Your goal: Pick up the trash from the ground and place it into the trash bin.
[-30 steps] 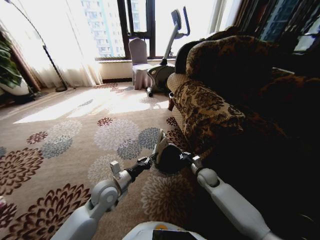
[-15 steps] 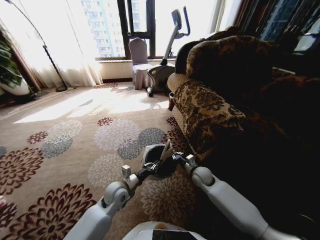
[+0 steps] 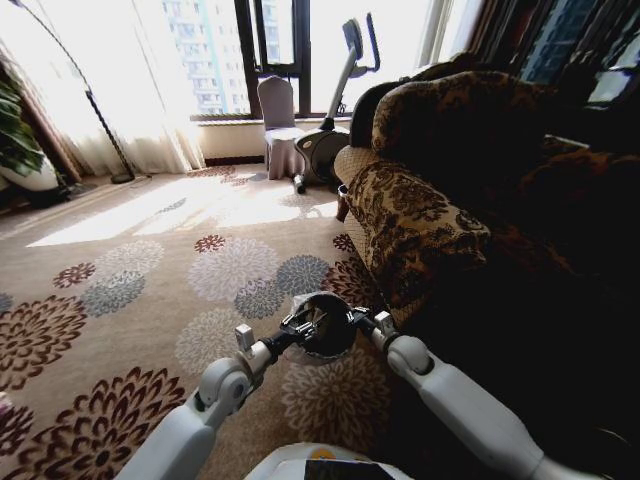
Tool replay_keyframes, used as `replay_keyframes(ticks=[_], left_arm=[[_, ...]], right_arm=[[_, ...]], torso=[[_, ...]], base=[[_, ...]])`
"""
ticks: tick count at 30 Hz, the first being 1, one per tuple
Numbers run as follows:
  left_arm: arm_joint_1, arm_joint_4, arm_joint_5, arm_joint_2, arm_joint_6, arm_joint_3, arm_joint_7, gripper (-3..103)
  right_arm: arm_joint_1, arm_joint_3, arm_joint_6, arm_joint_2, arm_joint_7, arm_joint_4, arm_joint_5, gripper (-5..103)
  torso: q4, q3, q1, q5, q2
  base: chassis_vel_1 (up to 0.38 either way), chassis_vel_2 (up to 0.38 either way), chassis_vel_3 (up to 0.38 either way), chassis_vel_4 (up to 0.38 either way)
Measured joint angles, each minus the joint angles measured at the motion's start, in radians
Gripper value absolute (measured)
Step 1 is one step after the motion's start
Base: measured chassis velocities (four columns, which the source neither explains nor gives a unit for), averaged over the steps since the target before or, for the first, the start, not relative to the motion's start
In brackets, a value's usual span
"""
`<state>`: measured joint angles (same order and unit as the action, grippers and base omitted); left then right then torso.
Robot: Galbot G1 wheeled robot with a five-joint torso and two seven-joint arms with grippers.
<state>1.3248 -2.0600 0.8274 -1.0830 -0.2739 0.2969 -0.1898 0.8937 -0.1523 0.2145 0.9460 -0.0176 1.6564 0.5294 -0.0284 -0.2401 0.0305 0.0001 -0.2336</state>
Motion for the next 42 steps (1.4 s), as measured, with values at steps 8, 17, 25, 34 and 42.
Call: replay_keyframes(ticks=[8,17,25,34,42], left_arm=[[0.064,0.000,-0.196,-0.136,0.118,0.130,0.143,99],[0.186,-0.035,-0.542,-0.275,0.238,0.317,0.318,100],[0.228,0.045,-0.587,-0.314,0.272,0.400,0.451,100],[0.186,0.157,-0.523,-0.264,0.299,0.481,0.444,100],[0.178,0.161,-0.470,-0.263,0.282,0.480,0.386,100]], right_arm=[[0.110,0.131,-0.028,-0.026,0.003,0.066,0.007,1],[0.359,0.321,-0.055,-0.021,0.004,0.241,-0.010,1],[0.382,0.325,-0.055,-0.004,-0.004,0.272,-0.013,1],[0.399,0.327,-0.055,0.000,-0.007,0.287,-0.013,1],[0.397,0.321,-0.066,0.014,-0.043,0.303,0.000,1]], torso=[[0.0000,0.000,0.000,-0.0003,0.000],[0.0001,0.000,0.000,0.0001,0.000],[-0.0002,0.000,0.000,-0.0002,0.000],[0.0000,0.000,0.000,0.0002,0.000],[-0.0003,0.000,0.000,-0.0014,0.000]], base=[[0.000,0.000,0.000,0.000],[0.000,0.000,0.000,0.000],[0.083,0.073,-0.084,-0.077],[0.240,0.236,-0.219,-0.245],[0.289,0.299,-0.301,-0.302]])
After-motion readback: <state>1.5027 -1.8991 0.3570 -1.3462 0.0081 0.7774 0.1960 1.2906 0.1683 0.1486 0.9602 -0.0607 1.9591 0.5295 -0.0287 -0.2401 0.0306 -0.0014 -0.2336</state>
